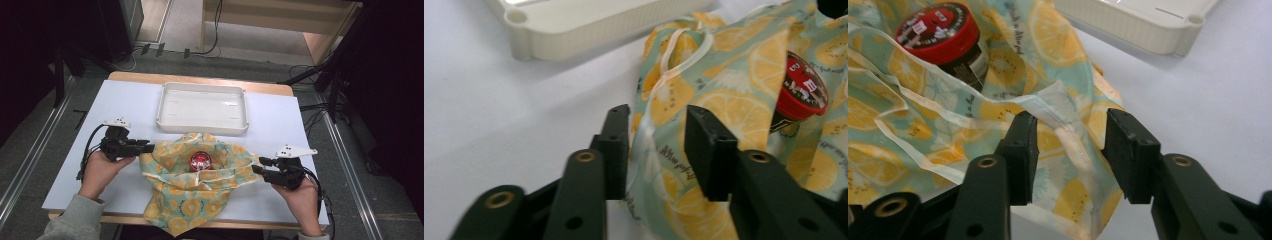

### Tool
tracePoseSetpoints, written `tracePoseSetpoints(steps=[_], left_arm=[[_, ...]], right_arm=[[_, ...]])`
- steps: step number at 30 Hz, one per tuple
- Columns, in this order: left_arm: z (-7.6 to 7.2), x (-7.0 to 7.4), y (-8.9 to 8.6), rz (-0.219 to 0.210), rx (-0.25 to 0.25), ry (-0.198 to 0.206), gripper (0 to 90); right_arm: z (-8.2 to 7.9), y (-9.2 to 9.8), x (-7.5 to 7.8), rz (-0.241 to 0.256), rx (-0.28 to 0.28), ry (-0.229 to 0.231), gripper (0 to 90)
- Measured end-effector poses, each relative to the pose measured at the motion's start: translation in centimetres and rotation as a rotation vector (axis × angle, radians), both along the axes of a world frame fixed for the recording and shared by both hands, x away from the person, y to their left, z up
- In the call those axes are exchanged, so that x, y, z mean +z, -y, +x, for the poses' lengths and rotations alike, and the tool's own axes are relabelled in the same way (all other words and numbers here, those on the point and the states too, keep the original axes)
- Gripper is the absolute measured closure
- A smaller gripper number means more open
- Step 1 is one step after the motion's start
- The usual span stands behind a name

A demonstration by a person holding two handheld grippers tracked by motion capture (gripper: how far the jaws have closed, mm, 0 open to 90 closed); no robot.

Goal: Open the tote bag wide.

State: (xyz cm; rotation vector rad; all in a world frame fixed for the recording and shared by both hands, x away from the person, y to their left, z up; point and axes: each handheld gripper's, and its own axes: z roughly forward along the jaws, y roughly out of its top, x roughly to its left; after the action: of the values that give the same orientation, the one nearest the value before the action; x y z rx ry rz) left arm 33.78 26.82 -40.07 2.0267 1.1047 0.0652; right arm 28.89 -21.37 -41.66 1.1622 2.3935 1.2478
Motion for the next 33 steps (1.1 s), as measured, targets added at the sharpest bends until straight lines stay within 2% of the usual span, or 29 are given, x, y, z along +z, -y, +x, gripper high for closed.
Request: tracePoseSetpoints(steps=[5,12,21,24,33], left_arm=[[-0.4,1.0,0.5,0.003,-0.023,0.028,56.2],[-0.9,2.8,1.1,-0.013,-0.05,0.053,53.8],[-1.5,3.7,2.8,-0.006,-0.097,0.04,56.8],[-1.7,3.7,3.3,-0.017,-0.103,0.032,56.6],[-3.2,3.5,5.3,0.008,-0.148,0.023,56.2]], right_arm=[[-0.1,-0.1,0.7,0.045,0.008,0.018,50.2],[-0.1,-0.4,2.2,0.079,0.021,0.045,49.7],[1.5,-1.8,2.7,0.065,0.041,0.033,51.7],[2.2,-2.3,2.8,0.064,0.048,0.032,51.1],[4.1,-4.3,2.9,0.056,0.091,0.033,50.5]])
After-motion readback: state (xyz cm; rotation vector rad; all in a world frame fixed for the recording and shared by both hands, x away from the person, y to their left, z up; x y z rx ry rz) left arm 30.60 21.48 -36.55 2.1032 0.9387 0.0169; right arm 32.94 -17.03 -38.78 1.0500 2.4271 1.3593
